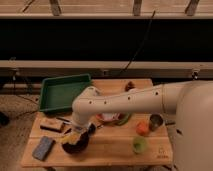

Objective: Place banana in purple bowl

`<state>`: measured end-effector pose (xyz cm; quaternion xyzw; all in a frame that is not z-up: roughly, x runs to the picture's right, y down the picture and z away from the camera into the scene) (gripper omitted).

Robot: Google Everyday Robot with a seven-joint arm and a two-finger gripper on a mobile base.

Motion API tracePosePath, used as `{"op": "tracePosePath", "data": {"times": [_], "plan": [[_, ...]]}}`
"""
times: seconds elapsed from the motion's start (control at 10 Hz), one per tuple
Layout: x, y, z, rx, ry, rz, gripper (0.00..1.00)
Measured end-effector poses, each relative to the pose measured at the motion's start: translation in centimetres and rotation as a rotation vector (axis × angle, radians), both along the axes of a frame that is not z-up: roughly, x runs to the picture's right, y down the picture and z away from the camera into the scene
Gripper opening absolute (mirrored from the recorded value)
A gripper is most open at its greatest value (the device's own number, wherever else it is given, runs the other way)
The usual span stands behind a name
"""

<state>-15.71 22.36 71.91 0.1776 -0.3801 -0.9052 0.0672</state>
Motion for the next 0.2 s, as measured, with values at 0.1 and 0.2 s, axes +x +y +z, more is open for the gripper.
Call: {"op": "tracePosePath", "data": {"times": [0.1,0.2], "plan": [[-0.06,0.03,-0.02,0.000,-0.001,-0.001,0.80],[-0.21,0.04,-0.06,0.000,-0.003,-0.002,0.80]]}}
